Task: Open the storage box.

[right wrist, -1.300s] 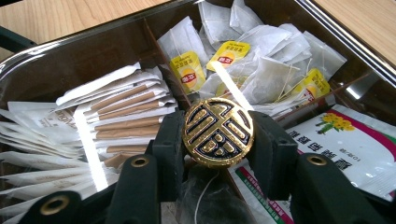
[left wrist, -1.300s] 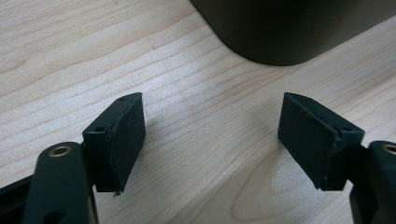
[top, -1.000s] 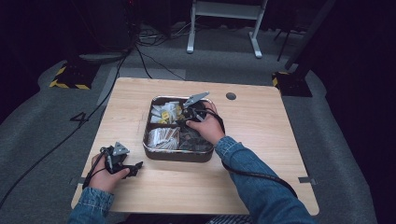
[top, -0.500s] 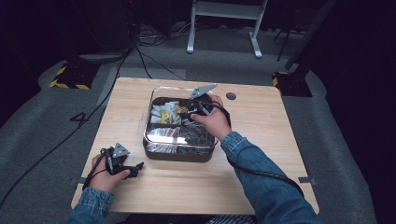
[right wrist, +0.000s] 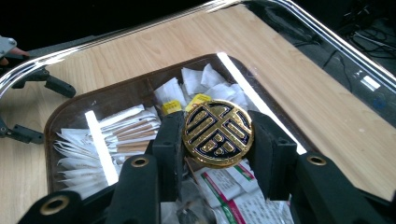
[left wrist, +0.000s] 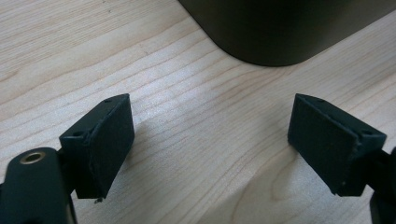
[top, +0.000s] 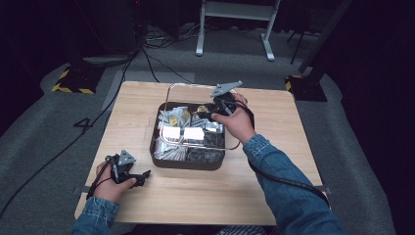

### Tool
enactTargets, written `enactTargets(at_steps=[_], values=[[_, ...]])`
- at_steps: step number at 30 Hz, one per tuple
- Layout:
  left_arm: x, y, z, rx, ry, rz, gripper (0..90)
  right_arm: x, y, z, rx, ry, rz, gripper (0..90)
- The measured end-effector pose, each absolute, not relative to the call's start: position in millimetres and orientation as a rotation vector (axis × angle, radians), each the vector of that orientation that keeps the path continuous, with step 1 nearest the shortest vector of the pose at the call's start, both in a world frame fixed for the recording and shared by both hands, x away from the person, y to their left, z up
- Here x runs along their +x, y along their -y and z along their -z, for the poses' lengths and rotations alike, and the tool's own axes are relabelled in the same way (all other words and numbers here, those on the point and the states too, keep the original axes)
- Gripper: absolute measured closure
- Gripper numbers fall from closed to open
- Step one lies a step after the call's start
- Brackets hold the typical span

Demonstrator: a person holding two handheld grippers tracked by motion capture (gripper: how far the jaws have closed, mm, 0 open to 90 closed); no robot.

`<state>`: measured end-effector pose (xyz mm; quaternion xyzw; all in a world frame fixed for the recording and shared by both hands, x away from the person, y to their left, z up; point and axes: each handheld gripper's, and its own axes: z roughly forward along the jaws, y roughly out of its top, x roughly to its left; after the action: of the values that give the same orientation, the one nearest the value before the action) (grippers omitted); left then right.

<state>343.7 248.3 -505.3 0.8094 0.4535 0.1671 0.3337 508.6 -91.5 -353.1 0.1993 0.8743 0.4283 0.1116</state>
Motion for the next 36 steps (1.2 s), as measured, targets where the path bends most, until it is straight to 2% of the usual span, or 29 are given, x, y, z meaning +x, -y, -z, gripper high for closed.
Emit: enactTargets(at_steps=[11,36], values=[[344,-248,505,2.114,-1.184,-0.438,14.9,509,128,336,0.581,-2.544,-1.225,59.0],[344,-247,505,2.106,-1.206,-0.449,14.9,503,224,341,0.692,-2.499,-1.159,59.0]])
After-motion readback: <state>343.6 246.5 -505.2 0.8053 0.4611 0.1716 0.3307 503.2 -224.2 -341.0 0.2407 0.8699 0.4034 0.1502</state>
